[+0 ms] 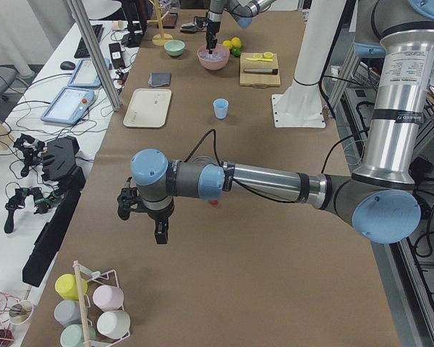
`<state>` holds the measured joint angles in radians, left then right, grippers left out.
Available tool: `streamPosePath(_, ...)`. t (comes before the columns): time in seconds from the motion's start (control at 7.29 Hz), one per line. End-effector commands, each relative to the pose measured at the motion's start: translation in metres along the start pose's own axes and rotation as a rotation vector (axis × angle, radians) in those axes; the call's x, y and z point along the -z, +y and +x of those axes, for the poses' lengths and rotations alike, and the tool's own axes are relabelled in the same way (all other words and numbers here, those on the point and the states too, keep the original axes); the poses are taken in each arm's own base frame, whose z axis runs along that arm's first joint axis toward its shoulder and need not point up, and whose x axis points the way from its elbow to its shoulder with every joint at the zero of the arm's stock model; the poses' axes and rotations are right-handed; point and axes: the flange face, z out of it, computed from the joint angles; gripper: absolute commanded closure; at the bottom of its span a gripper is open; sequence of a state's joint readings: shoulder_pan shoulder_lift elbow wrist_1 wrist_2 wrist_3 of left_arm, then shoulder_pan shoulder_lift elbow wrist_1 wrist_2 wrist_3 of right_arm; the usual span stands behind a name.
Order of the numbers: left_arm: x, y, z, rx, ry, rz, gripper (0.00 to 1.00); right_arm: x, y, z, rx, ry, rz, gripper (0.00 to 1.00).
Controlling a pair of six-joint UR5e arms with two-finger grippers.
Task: Put ice and strawberries in cup
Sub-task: 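Lower the right gripper into the bowl and grasp an ice cube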
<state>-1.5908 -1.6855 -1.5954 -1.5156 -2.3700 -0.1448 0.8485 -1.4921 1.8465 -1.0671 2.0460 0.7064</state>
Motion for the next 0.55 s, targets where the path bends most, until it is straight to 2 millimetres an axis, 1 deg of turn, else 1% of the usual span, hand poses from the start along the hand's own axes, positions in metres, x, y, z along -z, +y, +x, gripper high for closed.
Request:
streamPosePath(0.0, -0.001, 0.0011, -0.0012, 0.001, 0.0, -0.002, 0.02, -0.0059, 0.0054, -0.0049, 0.01, 0.002, -0.01, 0.34)
streamPosePath(0.14, -0.0035, 0.0055, -0.0056, 0.006, -0.001, -0.006, 0.02, -0.0095, 0.007, -0.0082, 0.015, 0.006, -0.011, 0.35)
streamPosePath(0.41, -0.0041, 0.0056, -0.0051, 0.005, -0.001, -0.007, 0.02, -0.0155, 0.0078, -0.0137, 0.023, 0.008, -0.018, 0.36)
